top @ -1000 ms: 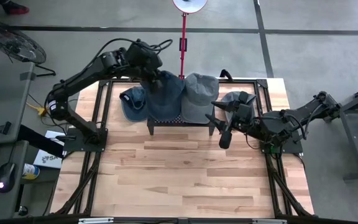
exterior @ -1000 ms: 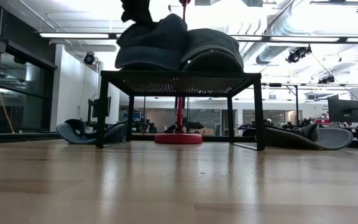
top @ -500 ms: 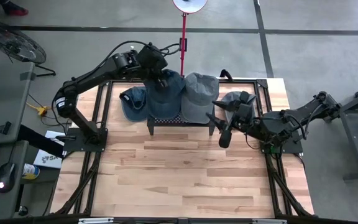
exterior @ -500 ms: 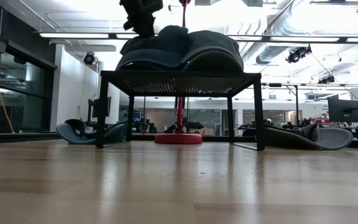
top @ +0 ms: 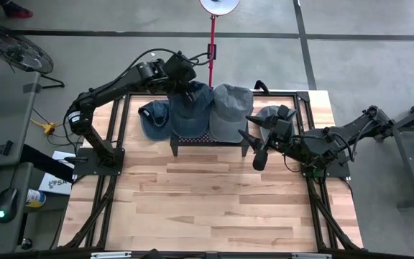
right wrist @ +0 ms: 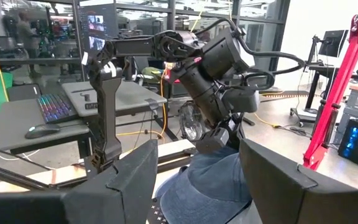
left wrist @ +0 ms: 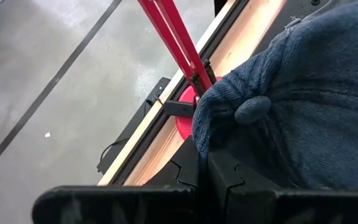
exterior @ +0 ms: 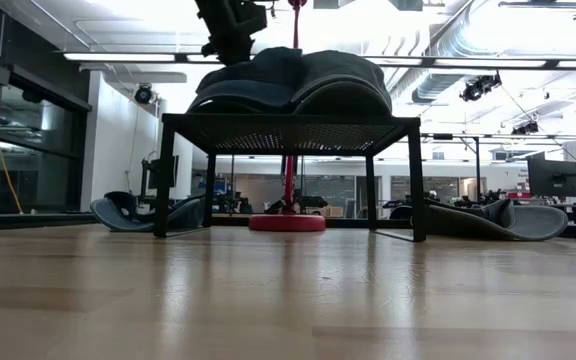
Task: Pick & Place hat
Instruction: Stack the right black cap on the black cap
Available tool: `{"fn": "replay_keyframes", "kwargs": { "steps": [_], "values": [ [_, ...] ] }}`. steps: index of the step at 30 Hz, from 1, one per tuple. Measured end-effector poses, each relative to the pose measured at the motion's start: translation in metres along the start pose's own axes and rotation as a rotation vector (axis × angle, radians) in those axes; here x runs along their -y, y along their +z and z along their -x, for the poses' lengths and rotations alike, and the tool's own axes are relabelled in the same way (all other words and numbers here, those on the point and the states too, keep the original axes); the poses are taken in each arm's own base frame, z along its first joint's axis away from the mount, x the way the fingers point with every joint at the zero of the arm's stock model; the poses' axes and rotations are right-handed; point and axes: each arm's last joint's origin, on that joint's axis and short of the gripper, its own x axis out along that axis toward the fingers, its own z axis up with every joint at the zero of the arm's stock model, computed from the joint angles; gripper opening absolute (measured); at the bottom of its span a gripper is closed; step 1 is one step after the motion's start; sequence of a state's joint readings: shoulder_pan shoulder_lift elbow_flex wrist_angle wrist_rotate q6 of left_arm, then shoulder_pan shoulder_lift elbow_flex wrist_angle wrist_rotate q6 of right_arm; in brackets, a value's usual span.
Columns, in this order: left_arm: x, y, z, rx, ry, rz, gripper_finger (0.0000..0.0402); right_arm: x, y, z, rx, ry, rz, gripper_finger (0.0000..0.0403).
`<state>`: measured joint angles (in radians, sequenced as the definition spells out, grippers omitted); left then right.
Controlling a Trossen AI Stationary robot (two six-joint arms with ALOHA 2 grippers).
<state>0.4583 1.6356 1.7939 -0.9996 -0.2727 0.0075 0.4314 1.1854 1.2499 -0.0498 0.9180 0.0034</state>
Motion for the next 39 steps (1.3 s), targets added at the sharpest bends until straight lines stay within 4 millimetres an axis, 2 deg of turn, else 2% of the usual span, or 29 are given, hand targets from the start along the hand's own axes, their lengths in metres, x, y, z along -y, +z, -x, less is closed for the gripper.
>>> {"fn": "replay_keyframes", "kwargs": {
  "steps": [15, 19, 29, 33, 39],
  "values": [
    [0.001, -0.001, 0.0, -0.009, -0.03, 0.013, 0.0011, 0.001, -0.001, 0.0, -0.004, -0.018, 0.006, 0.022],
    [0.001, -0.002, 0.0, -0.015, -0.039, 0.01, 0.0048, 0.0, -0.001, 0.0, -0.004, -0.018, 0.007, 0.022],
    [0.0, -0.001, 0.004, -0.005, -0.044, 0.011, 0.0171, 0.0, -0.001, 0.0, -0.005, -0.015, 0.009, 0.022],
    [-0.004, -0.001, 0.015, 0.035, -0.017, 0.021, 0.0191, 0.0, -0.001, 0.0, -0.01, -0.011, 0.014, 0.022],
    [-0.01, -0.002, 0.037, 0.097, -0.009, 0.038, 0.0194, 0.0, -0.003, 0.0, -0.018, -0.011, 0.002, 0.022]
  ]
}}
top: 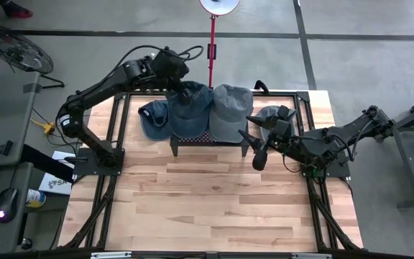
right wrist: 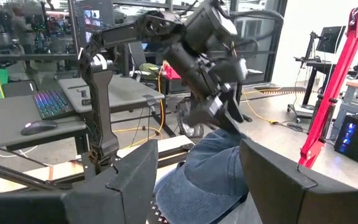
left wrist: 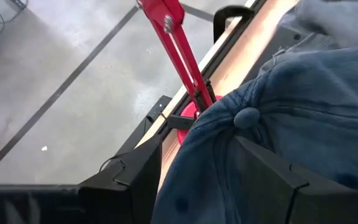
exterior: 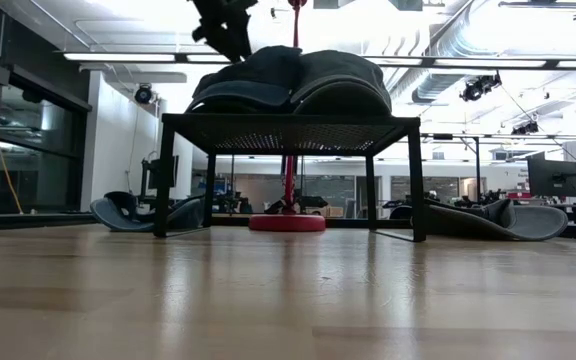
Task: Pick & Place hat
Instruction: Stack the right black cap on the black cap, then stack the gray cap on the gray cap
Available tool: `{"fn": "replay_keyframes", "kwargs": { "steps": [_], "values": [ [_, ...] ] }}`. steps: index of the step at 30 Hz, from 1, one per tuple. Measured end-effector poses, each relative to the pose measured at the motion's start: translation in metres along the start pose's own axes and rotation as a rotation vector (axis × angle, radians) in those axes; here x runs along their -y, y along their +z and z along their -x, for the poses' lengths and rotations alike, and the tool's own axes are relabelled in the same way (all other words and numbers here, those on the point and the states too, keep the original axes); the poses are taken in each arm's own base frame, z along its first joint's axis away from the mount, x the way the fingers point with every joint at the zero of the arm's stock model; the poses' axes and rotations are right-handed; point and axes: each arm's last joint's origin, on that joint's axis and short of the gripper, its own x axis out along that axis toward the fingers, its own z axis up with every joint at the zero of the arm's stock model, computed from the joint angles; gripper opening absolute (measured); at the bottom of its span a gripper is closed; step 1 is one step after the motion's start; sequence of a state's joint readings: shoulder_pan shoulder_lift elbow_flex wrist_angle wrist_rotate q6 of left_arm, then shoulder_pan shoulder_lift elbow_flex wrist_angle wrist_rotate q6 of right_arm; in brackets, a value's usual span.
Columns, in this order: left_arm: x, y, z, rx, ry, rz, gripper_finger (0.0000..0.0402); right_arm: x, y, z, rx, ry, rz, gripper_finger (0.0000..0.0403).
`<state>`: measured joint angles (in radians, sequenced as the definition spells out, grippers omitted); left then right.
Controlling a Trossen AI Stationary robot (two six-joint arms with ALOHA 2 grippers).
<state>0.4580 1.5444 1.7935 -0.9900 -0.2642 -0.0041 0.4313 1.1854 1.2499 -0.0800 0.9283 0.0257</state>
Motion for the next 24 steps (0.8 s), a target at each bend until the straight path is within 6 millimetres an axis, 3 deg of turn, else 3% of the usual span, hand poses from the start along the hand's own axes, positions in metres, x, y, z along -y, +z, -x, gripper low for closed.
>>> {"fn": "replay_keyframes", "kwargs": {
  "steps": [9, 14, 19, 24],
  "values": [
    [-0.014, -0.015, 0.047, -0.008, 0.036, 0.044, 0.0194, 0.0, 0.0, 0.0, -0.001, 0.0, 0.001, 0.022],
    [-0.02, -0.039, 0.068, -0.166, 0.072, 0.038, 0.0195, 0.0, 0.0, 0.0, -0.003, 0.0, 0.003, 0.022],
    [-0.024, -0.062, 0.079, -0.37, 0.1, 0.056, 0.0195, 0.0, -0.001, 0.0, -0.007, 0.0, 0.012, 0.022],
    [-0.023, -0.081, 0.082, -0.386, 0.08, 0.141, 0.0195, 0.0, -0.002, 0.0, -0.011, 0.0, 0.019, 0.022]
  ]
}}
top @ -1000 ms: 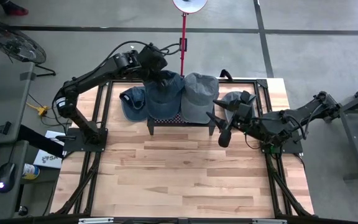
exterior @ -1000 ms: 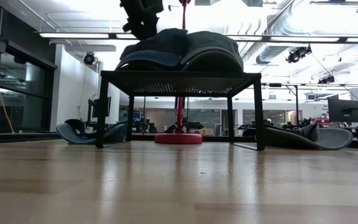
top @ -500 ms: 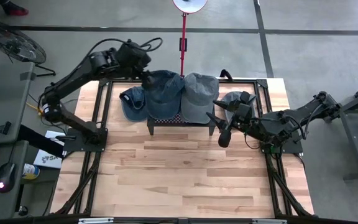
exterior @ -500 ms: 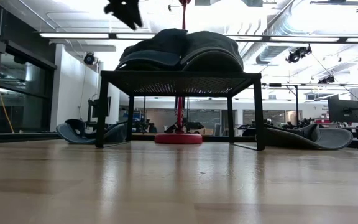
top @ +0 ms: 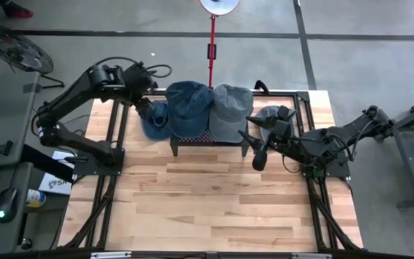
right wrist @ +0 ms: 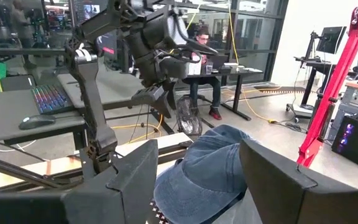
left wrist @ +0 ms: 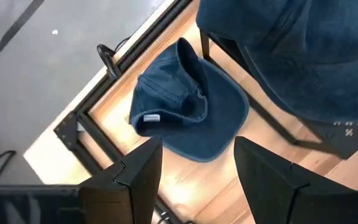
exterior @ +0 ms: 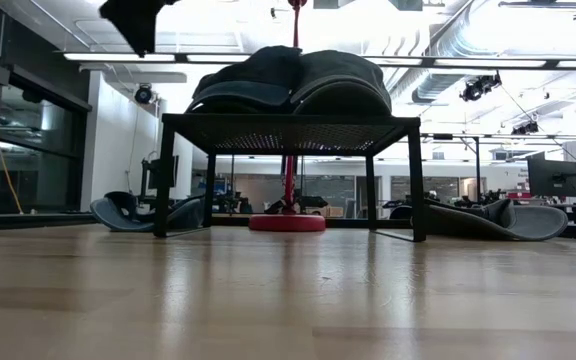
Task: Pick & Place hat
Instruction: Stack the gray cap on the gray cap
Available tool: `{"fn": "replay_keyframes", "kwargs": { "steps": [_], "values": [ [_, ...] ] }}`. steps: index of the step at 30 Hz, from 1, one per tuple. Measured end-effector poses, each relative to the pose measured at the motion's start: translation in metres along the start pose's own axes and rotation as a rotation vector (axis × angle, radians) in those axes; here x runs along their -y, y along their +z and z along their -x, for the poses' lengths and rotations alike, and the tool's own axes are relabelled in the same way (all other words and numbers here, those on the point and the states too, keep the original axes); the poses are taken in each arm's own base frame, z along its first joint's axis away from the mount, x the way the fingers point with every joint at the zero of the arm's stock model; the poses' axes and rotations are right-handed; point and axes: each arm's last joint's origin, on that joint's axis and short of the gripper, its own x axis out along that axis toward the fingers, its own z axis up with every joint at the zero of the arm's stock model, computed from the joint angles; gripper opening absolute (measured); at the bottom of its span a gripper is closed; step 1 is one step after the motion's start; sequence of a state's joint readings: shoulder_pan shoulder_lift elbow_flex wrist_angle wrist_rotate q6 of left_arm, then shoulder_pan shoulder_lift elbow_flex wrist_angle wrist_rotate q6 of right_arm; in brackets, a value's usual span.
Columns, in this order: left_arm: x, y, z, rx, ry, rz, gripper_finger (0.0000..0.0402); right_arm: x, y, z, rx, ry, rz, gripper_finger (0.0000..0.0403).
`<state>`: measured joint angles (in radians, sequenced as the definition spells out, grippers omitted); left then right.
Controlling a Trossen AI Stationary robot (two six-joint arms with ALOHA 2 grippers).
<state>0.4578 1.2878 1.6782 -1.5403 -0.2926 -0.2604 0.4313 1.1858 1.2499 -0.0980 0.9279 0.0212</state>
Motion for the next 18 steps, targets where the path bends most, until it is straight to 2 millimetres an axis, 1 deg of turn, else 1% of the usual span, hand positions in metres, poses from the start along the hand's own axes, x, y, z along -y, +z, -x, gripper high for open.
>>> {"fn": "replay_keyframes", "kwargs": {
  "steps": [3, 6, 9, 13, 18],
  "values": [
    [-0.002, -0.014, -0.006, -0.018, 0.004, 0.072, 0.0195, 0.0, -0.001, 0.0, -0.008, -0.016, -0.004, 0.022],
    [-0.003, -0.026, -0.01, -0.007, -0.024, 0.144, 0.0195, 0.003, -0.004, 0.001, -0.023, -0.097, -0.05, 0.022],
    [-0.005, -0.038, -0.011, 0.011, -0.068, 0.19, 0.0195, 0.009, -0.009, 0.004, -0.058, -0.165, -0.054, 0.022],
    [-0.006, -0.05, -0.014, 0.035, -0.108, 0.24, 0.0195, 0.022, -0.018, 0.013, -0.119, -0.223, -0.094, 0.022],
    [-0.007, -0.057, -0.016, 0.07, -0.139, 0.275, 0.0195, 0.043, -0.026, 0.028, -0.197, -0.265, -0.087, 0.022]
  ]
}}
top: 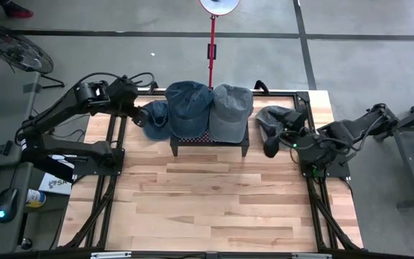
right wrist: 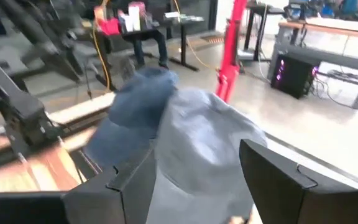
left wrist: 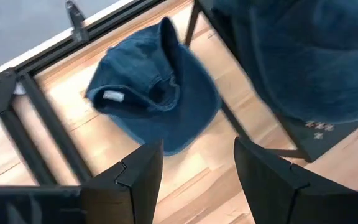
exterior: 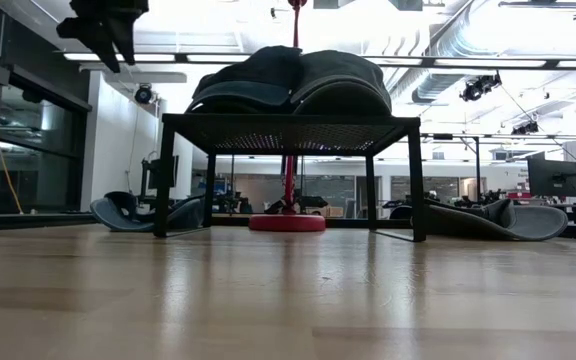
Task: Pick & Place hat
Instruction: Stack the gray cap on the gray cap
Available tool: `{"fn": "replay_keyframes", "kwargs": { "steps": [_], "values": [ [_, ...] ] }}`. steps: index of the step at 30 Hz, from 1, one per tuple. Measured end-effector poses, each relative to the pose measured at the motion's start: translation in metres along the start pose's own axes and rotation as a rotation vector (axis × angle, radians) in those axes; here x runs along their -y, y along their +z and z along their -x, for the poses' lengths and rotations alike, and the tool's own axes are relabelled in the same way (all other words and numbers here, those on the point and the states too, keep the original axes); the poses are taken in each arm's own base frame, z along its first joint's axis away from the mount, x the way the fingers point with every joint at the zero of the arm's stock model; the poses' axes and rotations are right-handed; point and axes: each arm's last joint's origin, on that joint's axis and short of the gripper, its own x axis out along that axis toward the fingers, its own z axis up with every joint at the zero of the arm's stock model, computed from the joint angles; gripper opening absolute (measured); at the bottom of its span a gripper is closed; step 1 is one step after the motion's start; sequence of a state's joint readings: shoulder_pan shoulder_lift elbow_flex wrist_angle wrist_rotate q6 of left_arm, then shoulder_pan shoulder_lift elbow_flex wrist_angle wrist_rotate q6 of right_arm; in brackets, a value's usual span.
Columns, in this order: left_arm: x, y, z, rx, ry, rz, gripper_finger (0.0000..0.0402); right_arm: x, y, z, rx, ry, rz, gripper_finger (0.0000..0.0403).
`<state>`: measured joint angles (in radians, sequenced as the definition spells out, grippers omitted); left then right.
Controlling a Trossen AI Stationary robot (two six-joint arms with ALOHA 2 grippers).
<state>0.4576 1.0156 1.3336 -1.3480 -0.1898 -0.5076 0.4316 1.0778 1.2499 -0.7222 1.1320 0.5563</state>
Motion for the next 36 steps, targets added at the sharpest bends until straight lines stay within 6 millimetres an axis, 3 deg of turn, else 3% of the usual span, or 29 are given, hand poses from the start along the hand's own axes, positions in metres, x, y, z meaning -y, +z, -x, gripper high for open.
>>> {"fn": "replay_keyframes", "kwargs": {
  "steps": [8, 13, 18, 24, 28, 36],
  "values": [
    [0.004, 0.006, 0.001, 0.071, -0.058, 0.014, 0.0195, 0.036, -0.019, -0.004, -0.316, 0.019, 0.086, 0.022],
    [0.006, 0.01, 0.001, 0.106, -0.076, 0.01, 0.0195, 0.041, -0.041, -0.015, -0.534, 0.015, 0.109, 0.022],
    [0.006, 0.01, 0.001, 0.103, -0.073, 0.008, 0.0195, 0.041, -0.076, -0.027, -0.677, -0.002, 0.06, 0.022],
    [0.006, 0.01, 0.0, 0.103, -0.072, 0.007, 0.0195, 0.049, -0.129, -0.036, -0.86, -0.168, -0.197, 0.022],
    [0.006, 0.01, 0.0, 0.104, -0.069, -0.008, 0.0195, 0.05, -0.161, -0.043, -0.886, -0.177, -0.237, 0.022],
    [0.006, 0.01, 0.0, 0.104, -0.07, -0.008, 0.0195, 0.057, -0.212, -0.054, -0.806, -0.094, -0.1, 0.022]
  ]
}}
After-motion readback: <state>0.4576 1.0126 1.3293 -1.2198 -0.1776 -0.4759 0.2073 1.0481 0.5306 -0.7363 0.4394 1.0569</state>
